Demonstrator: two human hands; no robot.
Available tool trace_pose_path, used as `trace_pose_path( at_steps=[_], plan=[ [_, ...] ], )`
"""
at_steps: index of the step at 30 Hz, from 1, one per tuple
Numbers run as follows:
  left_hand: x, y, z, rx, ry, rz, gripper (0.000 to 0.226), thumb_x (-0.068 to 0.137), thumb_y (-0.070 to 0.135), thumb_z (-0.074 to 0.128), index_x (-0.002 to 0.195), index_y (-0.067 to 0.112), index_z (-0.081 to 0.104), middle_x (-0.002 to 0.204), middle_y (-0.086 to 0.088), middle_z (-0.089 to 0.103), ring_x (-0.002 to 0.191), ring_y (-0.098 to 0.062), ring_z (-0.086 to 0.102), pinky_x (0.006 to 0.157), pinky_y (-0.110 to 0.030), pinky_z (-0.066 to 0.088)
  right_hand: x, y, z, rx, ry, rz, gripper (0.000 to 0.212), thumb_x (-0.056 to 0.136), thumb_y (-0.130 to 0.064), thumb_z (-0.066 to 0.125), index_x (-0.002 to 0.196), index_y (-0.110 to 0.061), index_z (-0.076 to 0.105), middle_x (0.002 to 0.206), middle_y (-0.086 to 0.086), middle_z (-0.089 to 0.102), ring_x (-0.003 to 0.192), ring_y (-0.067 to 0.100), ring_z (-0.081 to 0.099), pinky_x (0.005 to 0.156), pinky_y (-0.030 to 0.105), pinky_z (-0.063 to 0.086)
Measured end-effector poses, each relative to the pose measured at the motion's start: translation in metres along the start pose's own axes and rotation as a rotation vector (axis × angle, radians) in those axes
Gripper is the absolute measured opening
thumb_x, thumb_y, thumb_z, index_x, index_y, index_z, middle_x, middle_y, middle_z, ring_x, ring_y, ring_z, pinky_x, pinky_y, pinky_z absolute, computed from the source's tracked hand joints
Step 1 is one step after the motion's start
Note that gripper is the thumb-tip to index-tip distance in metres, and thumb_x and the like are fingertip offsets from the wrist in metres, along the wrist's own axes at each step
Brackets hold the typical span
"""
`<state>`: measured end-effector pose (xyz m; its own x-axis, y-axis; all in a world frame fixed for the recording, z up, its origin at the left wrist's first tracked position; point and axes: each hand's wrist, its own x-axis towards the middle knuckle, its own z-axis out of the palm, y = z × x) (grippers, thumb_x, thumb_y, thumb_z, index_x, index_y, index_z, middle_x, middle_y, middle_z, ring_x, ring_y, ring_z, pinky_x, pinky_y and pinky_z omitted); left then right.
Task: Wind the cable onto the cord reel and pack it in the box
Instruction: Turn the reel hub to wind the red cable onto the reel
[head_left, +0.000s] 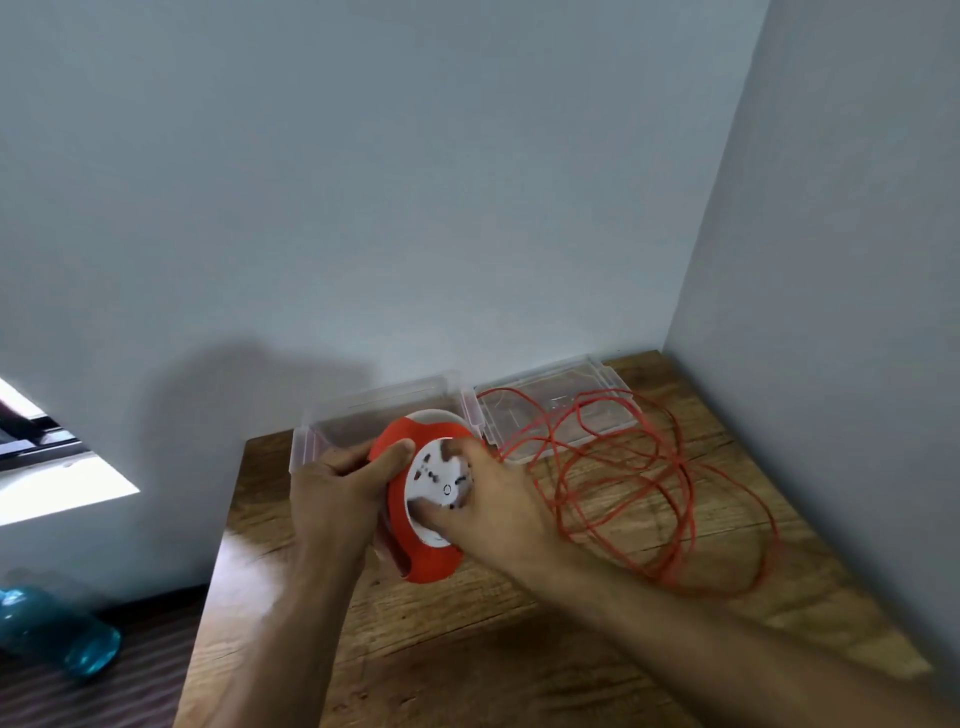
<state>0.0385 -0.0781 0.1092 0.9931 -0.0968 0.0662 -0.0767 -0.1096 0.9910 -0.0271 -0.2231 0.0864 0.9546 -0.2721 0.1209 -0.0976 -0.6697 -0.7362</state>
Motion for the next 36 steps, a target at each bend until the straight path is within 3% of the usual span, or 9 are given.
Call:
trace_pose_path(
  at_steps=[3, 6, 11, 15, 19, 22, 26, 31, 36],
  plan=[
    [-0.005, -0.004, 0.002, 0.047, 0.023, 0.089, 0.015, 0.068, 0.047, 0.086, 0.08, 0.051, 0.079, 0.082, 0.012, 0.081, 0.075, 0.0, 0.075, 0.057, -0.015, 0.058, -0.007, -0.017, 0.015, 0.861, -0.123, 0.613, 0.057, 0.087, -0.059, 0.065, 0.126, -0.021, 0.05, 0.081, 0.001, 0.076, 0.052, 0.015, 0.067, 0.039, 0.021, 0.045],
    [-0.004, -0.006, 0.0, -0.016, 0.06, 0.042, 0.013, 0.066, 0.047, 0.086, 0.075, 0.052, 0.079, 0.078, 0.011, 0.081, 0.073, -0.004, 0.077, 0.055, -0.016, 0.058, -0.008, -0.022, 0.01, 1.065, -0.225, 0.736, 0.032, 0.099, -0.031, 0.057, 0.121, -0.007, 0.057, 0.061, 0.0, 0.071, 0.047, 0.012, 0.065, 0.039, 0.022, 0.048],
    [-0.004, -0.009, 0.002, -0.085, 0.077, -0.065, 0.016, 0.074, 0.031, 0.087, 0.066, 0.044, 0.081, 0.07, 0.013, 0.08, 0.065, -0.007, 0.078, 0.049, -0.014, 0.055, -0.008, -0.02, -0.002, 0.953, -0.258, 0.7, 0.021, 0.096, -0.015, 0.062, 0.113, -0.002, 0.062, 0.071, 0.004, 0.075, 0.053, 0.014, 0.069, 0.042, 0.023, 0.051],
    [-0.001, -0.006, 0.003, -0.165, 0.102, -0.096, 0.017, 0.077, 0.026, 0.086, 0.062, 0.034, 0.082, 0.067, 0.008, 0.08, 0.06, -0.01, 0.078, 0.047, -0.015, 0.055, -0.01, -0.018, -0.013, 0.893, -0.13, 0.597, 0.029, 0.094, -0.015, 0.065, 0.113, -0.021, 0.045, 0.067, 0.005, 0.074, 0.045, 0.016, 0.065, 0.037, 0.024, 0.047],
    [0.009, -0.002, -0.005, -0.132, 0.058, -0.122, 0.015, 0.074, 0.025, 0.087, 0.062, 0.032, 0.082, 0.066, 0.006, 0.08, 0.057, -0.012, 0.077, 0.047, -0.017, 0.055, -0.005, 0.0, -0.035, -0.115, 0.08, -0.347, 0.029, 0.089, -0.016, 0.067, 0.109, -0.032, 0.054, 0.098, -0.005, 0.065, 0.059, 0.01, 0.061, 0.048, 0.031, 0.05],
    [0.019, 0.003, -0.012, -0.059, -0.064, -0.161, 0.007, 0.075, 0.025, 0.086, 0.069, 0.026, 0.084, 0.072, -0.001, 0.082, 0.063, -0.018, 0.079, 0.05, -0.021, 0.058, 0.012, 0.009, -0.055, -0.666, -0.189, -0.901, 0.061, 0.085, -0.012, 0.073, 0.135, -0.039, 0.05, 0.138, 0.011, 0.051, 0.07, 0.026, 0.068, 0.045, 0.032, 0.05],
    [0.032, 0.01, -0.013, 0.032, -0.182, -0.175, 0.021, 0.071, 0.024, 0.089, 0.083, 0.008, 0.082, 0.079, -0.012, 0.082, 0.069, -0.029, 0.08, 0.055, -0.031, 0.06, 0.03, 0.005, -0.06, -0.859, -0.375, -0.98, 0.073, 0.095, -0.016, 0.063, 0.149, -0.051, 0.027, 0.155, 0.016, 0.034, 0.069, 0.026, 0.066, 0.046, 0.03, 0.05],
    [0.029, 0.013, -0.01, 0.01, -0.134, -0.166, 0.023, 0.067, 0.026, 0.09, 0.08, 0.009, 0.082, 0.076, -0.011, 0.082, 0.067, -0.03, 0.08, 0.052, -0.03, 0.06, 0.032, 0.007, -0.039, -0.942, -0.25, -1.058, 0.065, 0.092, -0.035, 0.068, 0.147, -0.038, 0.035, 0.123, 0.021, 0.056, 0.059, 0.027, 0.06, 0.043, 0.033, 0.048],
    [0.018, 0.012, -0.005, -0.048, -0.009, -0.089, 0.008, 0.07, 0.026, 0.089, 0.066, 0.031, 0.083, 0.071, 0.001, 0.082, 0.067, -0.02, 0.08, 0.064, -0.034, 0.064, 0.018, 0.005, -0.013, -0.394, 0.064, -0.405, 0.065, 0.08, -0.066, 0.054, 0.137, -0.038, 0.041, 0.092, 0.002, 0.073, 0.072, 0.024, 0.07, 0.057, 0.025, 0.04]
  ],
)
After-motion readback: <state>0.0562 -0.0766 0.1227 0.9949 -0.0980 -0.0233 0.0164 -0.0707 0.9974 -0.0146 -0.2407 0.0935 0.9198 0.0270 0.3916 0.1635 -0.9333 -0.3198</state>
